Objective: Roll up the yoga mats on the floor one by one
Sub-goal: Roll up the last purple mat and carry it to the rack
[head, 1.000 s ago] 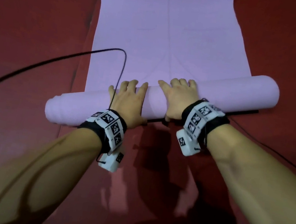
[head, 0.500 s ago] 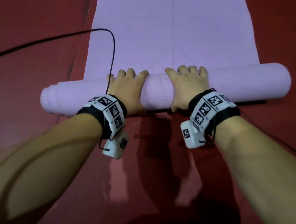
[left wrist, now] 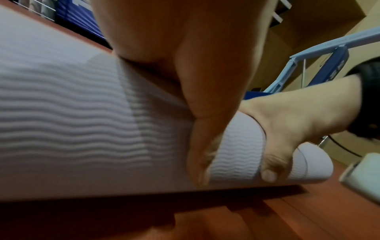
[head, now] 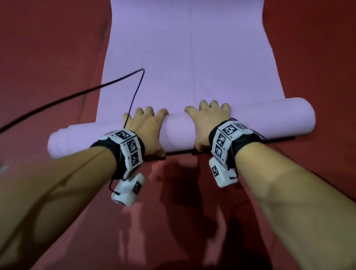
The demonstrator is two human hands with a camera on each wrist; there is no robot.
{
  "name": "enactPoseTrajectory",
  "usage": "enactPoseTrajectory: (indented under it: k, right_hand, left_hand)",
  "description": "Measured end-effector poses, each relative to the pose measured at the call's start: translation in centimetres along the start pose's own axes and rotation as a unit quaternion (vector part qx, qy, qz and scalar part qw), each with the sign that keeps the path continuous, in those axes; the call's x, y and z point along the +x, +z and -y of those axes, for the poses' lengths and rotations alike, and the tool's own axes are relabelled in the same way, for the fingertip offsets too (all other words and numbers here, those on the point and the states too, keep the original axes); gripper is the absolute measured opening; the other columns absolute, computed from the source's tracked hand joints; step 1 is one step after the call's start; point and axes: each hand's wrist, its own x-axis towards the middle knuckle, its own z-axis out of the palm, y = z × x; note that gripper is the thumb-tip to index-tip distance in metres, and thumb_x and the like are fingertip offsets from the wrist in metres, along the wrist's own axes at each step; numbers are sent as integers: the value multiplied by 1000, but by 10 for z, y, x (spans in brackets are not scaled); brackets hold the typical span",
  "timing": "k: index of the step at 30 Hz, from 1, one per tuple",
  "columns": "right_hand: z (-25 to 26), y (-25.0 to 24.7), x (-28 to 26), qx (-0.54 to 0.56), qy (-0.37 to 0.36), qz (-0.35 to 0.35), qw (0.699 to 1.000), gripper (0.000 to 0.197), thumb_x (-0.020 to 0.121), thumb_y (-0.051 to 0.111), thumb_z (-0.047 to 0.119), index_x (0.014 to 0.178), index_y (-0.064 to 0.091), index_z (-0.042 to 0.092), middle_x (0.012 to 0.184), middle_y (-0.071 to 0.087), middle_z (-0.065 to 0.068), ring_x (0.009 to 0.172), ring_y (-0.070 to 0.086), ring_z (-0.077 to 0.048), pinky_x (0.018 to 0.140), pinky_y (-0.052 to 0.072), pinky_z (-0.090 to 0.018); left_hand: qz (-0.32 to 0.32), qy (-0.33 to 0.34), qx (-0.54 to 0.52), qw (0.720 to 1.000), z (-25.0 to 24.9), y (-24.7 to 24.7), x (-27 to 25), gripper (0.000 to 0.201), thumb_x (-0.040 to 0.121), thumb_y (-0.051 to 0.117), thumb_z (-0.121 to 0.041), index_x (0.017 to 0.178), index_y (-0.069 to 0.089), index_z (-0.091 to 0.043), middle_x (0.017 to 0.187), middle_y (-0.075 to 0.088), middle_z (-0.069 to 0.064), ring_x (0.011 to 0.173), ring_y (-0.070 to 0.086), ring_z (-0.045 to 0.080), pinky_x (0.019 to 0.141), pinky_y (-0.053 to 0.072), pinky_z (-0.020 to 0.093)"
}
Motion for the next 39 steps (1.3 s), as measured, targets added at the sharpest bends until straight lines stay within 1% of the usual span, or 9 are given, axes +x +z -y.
enactPoseTrajectory:
  k: [10, 14, 16, 20, 25, 29, 34, 37, 39]
  right_hand:
    - [3, 11, -36, 11, -57, 122, 991, 96, 43, 87, 35, 127, 40, 35, 115, 48, -1, 112, 48, -27, 80, 32, -45]
    - [2, 17, -42, 41, -50, 77, 995, 97, 53, 83, 33, 137, 34, 38, 129, 47, -1, 119, 48, -27, 99, 36, -50]
    - [5, 28, -46, 10, -63, 29, 998, 111, 55, 86, 41, 147, 24, 34, 139, 42, -2, 127, 44, -28, 107, 31, -55]
    - [6, 37, -47, -15, -72, -17, 997, 122, 52, 86, 51, 150, 18, 32, 141, 40, -2, 128, 40, -27, 107, 28, -54]
    - [1, 13, -28, 34, -78, 55, 995, 114, 46, 90, 44, 144, 31, 35, 132, 47, -3, 122, 45, -28, 100, 36, -51]
    - [-1, 1, -14, 67, -80, 105, 989, 108, 43, 92, 40, 137, 38, 36, 120, 51, -1, 113, 51, -26, 93, 38, -46]
    - [-7, 17, -18, 54, -83, 31, 995, 119, 53, 88, 42, 152, 23, 33, 143, 42, -6, 130, 42, -29, 110, 31, -51]
    - [-1, 34, -28, -2, -70, -39, 997, 127, 55, 87, 53, 155, 12, 28, 150, 33, -5, 139, 30, -29, 116, 18, -56]
    - [1, 37, -26, -2, -65, -58, 996, 125, 54, 87, 54, 153, 15, 30, 147, 36, -4, 135, 34, -28, 114, 19, -55]
  left_hand:
    - [134, 10, 15, 991, -12, 15, -36, 100, 57, 85, -58, 138, 32, -37, 132, 47, 3, 126, 46, 33, 97, 40, 52]
    - [164, 16, -37, 986, -7, 3, -30, 102, 53, 85, -57, 141, 37, -37, 127, 52, 4, 120, 52, 33, 94, 48, 48]
    - [181, 15, -68, 981, -4, -4, -27, 108, 40, 82, -59, 137, 43, -36, 121, 59, 1, 112, 59, 29, 91, 53, 43]
    - [174, 14, -98, 980, 0, -6, -24, 109, 32, 76, -59, 135, 45, -39, 117, 64, -5, 106, 63, 24, 91, 54, 43]
    - [115, -20, -31, 993, -15, -3, -27, 89, 47, 81, -55, 127, 43, -44, 126, 51, -5, 115, 54, 26, 87, 43, 46]
    - [92, 7, 6, 996, -20, 5, -28, 110, 50, 86, -60, 141, 31, -34, 133, 45, -2, 126, 45, 29, 98, 38, 52]
    - [90, -2, -22, 996, -13, -2, -16, 93, 47, 79, -58, 130, 40, -40, 119, 50, -6, 115, 53, 25, 85, 41, 42]
    - [131, 17, -63, 989, -5, -10, -8, 97, 43, 74, -62, 132, 45, -39, 117, 53, -3, 110, 58, 28, 90, 49, 46]
    - [143, 18, -71, 987, -3, -14, -7, 98, 42, 75, -62, 132, 45, -38, 117, 54, -2, 110, 58, 28, 93, 49, 49]
